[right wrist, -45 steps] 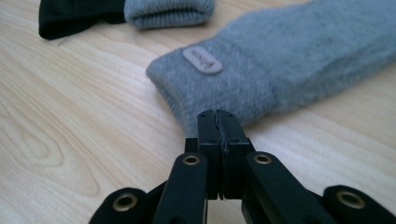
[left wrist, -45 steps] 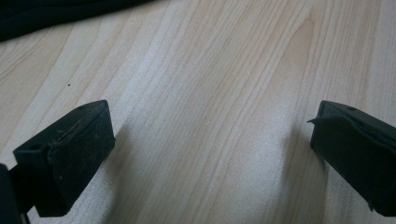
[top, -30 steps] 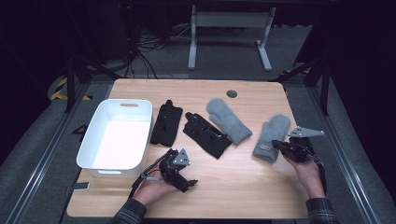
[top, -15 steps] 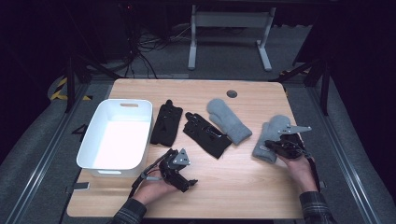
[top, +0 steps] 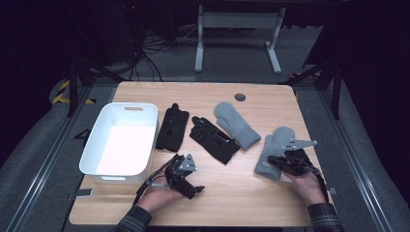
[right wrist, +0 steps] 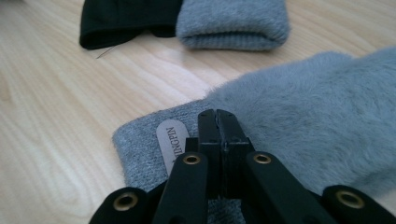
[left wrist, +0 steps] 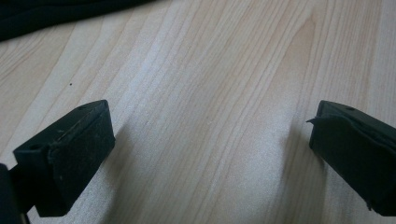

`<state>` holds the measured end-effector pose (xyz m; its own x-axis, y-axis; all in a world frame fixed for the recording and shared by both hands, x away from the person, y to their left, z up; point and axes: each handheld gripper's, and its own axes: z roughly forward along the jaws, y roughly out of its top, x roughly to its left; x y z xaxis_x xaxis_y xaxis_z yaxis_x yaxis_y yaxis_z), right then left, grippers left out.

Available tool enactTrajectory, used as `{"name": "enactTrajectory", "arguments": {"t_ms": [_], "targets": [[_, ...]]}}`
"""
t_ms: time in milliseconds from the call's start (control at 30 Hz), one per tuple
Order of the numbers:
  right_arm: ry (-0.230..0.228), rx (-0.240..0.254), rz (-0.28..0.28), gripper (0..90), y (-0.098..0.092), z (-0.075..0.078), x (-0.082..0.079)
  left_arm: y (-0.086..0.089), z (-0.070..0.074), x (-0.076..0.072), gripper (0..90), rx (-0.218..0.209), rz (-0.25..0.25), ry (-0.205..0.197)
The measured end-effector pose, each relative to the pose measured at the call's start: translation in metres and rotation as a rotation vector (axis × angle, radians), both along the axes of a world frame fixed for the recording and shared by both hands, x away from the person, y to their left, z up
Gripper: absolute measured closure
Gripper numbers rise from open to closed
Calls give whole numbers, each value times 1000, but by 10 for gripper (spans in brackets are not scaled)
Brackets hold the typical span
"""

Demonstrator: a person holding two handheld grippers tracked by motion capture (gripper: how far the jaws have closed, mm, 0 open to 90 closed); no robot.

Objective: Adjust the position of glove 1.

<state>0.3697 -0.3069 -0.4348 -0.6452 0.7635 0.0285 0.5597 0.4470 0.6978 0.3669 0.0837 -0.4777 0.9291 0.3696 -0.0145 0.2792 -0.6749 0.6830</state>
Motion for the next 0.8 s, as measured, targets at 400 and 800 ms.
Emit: {"name": "enactTrajectory", "arguments": {"t_ms": [400,800], "targets": [[4,-5,65,900,21,0,-28,0,0,0,3,0,0,0],[12,3,153,900,44,-1,-60,0,0,0,3,-1,0,-2]]}}
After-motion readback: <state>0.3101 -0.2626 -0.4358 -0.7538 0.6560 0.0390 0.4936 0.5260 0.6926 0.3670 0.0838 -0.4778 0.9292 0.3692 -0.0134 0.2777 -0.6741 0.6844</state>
